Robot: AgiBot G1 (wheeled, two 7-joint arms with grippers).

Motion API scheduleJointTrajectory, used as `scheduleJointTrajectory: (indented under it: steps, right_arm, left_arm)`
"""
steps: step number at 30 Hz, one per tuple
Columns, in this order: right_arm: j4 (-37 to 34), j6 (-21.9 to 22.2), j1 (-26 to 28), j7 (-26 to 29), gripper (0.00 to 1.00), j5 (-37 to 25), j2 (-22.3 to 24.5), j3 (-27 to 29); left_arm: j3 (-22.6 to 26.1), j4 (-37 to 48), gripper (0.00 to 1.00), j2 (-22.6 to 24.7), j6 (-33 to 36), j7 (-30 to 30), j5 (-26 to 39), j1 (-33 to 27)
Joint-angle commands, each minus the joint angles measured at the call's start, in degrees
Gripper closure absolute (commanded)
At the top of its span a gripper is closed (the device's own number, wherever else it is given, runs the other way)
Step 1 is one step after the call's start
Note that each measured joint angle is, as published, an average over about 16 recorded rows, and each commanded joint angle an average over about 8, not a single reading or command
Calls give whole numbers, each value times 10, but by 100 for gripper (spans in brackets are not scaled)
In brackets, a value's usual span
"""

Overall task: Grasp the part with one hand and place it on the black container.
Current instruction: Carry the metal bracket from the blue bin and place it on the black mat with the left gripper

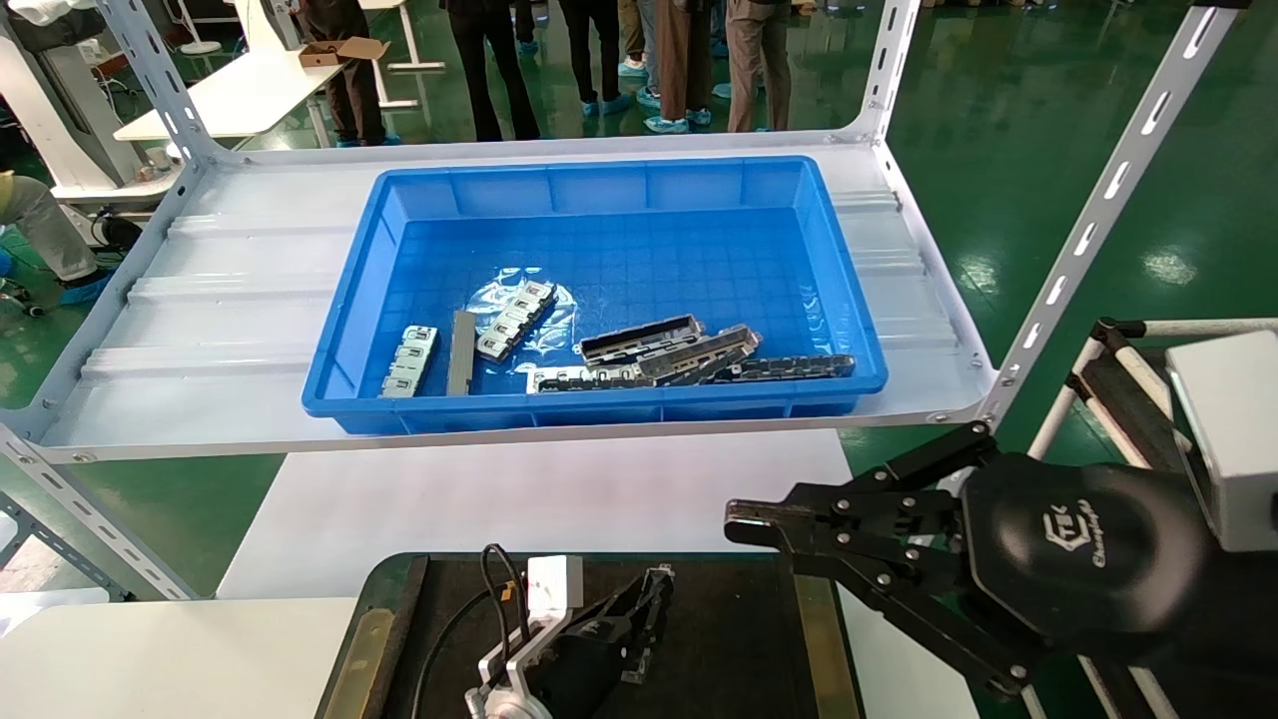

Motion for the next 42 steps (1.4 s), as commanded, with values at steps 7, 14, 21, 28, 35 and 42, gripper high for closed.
scheduleJointTrajectory:
  steps: [7,14,21,28,35,42]
  right_arm:
    - [0,0,0,0,100,0,0,0]
    - [0,0,0,0,100,0,0,0]
    - [0,0,0,0,100,0,0,0]
    - [0,0,0,0,100,0,0,0]
    - [0,0,0,0,29,0,0,0]
    - [0,0,0,0,0,0,0,0]
  left_arm:
    - [56,34,100,9,-53,-43,-29,-20]
    - [115,57,100,10,-97,-73,-80,-38]
    - [173,71,100,11,-141,-85,-140,-54]
    - [230,77,98,11,-188,-76,-210,-67]
    - [283,73,22,11,-232,-49,-289,-79]
    - [329,60,0,10,-272,-13,-373,-91]
